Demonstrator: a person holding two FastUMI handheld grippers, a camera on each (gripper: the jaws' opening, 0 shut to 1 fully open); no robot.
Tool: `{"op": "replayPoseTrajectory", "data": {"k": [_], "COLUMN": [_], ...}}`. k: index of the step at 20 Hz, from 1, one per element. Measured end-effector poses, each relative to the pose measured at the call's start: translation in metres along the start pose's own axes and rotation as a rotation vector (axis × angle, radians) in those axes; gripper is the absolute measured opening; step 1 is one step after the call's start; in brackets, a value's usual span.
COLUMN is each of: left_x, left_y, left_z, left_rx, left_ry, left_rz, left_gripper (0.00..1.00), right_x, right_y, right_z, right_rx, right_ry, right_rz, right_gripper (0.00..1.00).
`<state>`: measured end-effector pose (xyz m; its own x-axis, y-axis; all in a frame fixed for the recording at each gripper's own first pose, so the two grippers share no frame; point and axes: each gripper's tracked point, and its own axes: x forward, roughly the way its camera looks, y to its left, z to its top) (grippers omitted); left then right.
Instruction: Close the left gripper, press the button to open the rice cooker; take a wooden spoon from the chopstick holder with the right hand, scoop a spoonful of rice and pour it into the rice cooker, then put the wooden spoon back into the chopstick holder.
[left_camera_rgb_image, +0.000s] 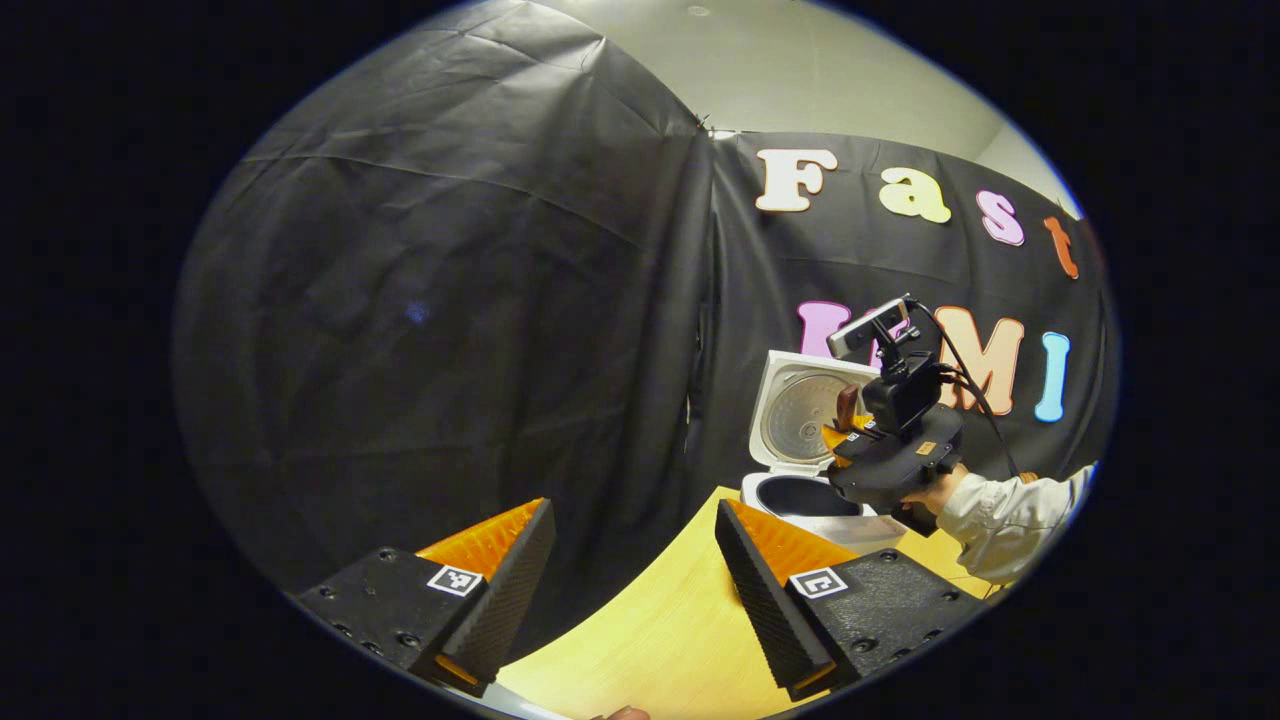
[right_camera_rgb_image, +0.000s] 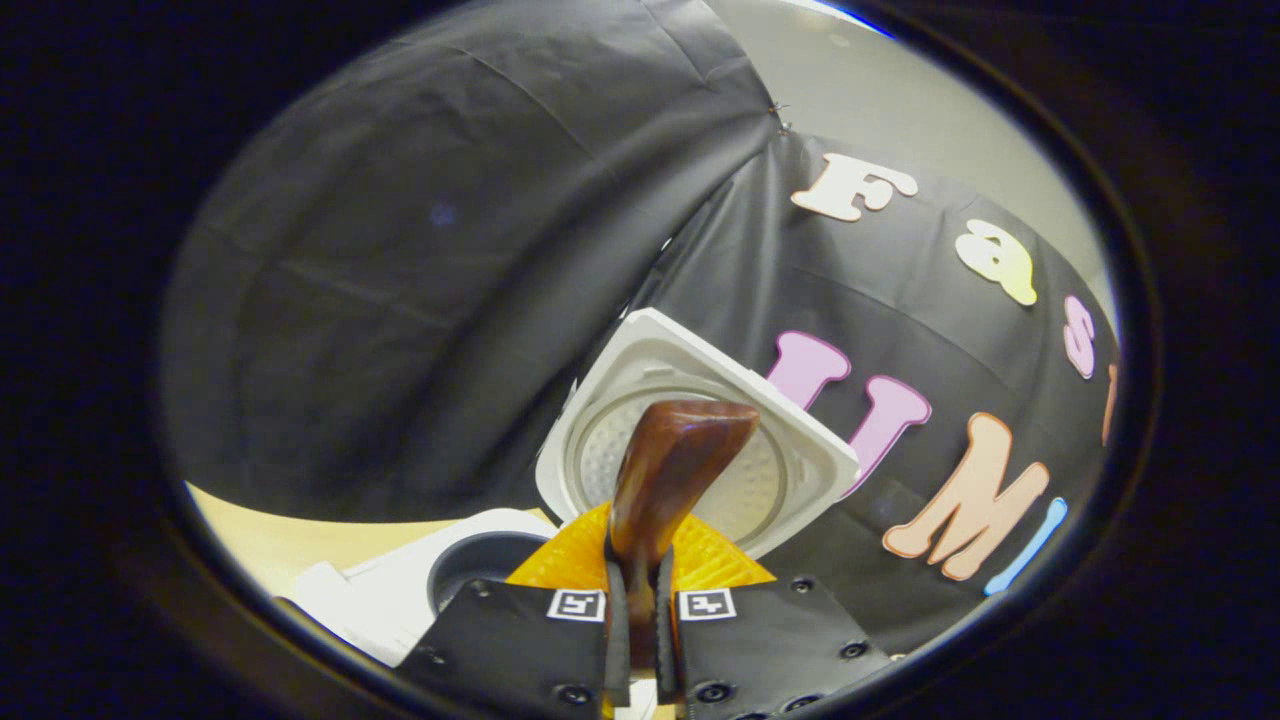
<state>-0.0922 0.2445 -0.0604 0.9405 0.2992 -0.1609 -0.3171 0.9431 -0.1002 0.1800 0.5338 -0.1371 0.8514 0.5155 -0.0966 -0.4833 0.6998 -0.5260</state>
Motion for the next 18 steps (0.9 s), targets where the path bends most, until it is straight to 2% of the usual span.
{"op": "replayPoseTrajectory", "data": {"k": [1, 6, 10, 14, 18], "left_x": [0.000, 0.003, 0.005, 0.015, 0.014], "left_y": [-0.002, -0.020, -0.039, -0.071, -0.115], "left_z": [0.002, 0.008, 0.011, 0.018, 0.025], "left_rx": [0.001, 0.009, 0.018, 0.029, 0.034], "left_ry": [-0.005, -0.022, -0.033, -0.050, -0.064], "left_rz": [-0.005, -0.042, -0.080, -0.142, -0.219], "left_gripper": [0.95, 0.92, 0.92, 0.92, 0.92], "right_x": [0.000, -0.009, -0.029, -0.065, -0.112], "right_y": [-0.006, -0.035, -0.066, -0.112, -0.159], "right_z": [-0.002, -0.013, -0.013, -0.019, -0.034], "right_rx": [0.056, 0.468, 0.685, 0.814, 0.865], "right_ry": [0.017, 0.137, 0.155, 0.161, 0.155], "right_rz": [0.004, 0.027, 0.031, -0.001, -0.066], "right_gripper": [0.11, 0.13, 0.12, 0.12, 0.12]}}
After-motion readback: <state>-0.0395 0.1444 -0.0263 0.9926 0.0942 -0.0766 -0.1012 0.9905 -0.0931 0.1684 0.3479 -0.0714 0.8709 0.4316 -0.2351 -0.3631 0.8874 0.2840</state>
